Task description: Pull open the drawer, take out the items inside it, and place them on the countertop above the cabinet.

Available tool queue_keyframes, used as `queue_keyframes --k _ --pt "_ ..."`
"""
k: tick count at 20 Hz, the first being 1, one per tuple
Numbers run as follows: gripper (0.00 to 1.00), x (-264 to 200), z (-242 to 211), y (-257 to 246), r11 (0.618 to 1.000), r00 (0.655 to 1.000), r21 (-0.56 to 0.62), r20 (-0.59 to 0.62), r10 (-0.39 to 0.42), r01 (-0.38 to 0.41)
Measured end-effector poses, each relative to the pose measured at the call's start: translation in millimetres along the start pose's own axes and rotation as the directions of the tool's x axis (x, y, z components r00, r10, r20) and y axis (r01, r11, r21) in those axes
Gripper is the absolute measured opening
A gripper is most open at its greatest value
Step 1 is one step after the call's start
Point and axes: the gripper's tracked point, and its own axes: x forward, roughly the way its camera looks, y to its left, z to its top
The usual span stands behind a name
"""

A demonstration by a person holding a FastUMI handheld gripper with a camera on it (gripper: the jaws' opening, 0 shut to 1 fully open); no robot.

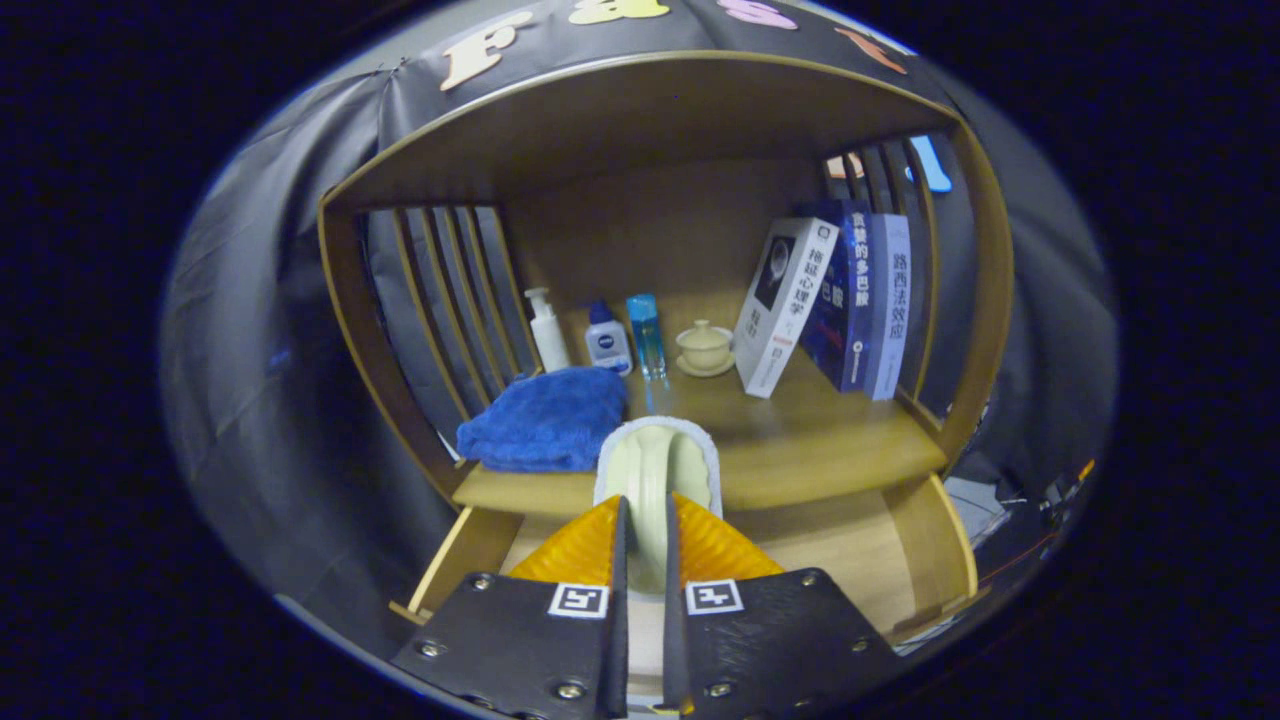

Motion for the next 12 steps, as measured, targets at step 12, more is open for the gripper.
queue_keyframes --k 12 --pt "0.14 104.5 7.6 -17.3 0.995 0.998 -0.083 -0.030 -0.056 0.054"
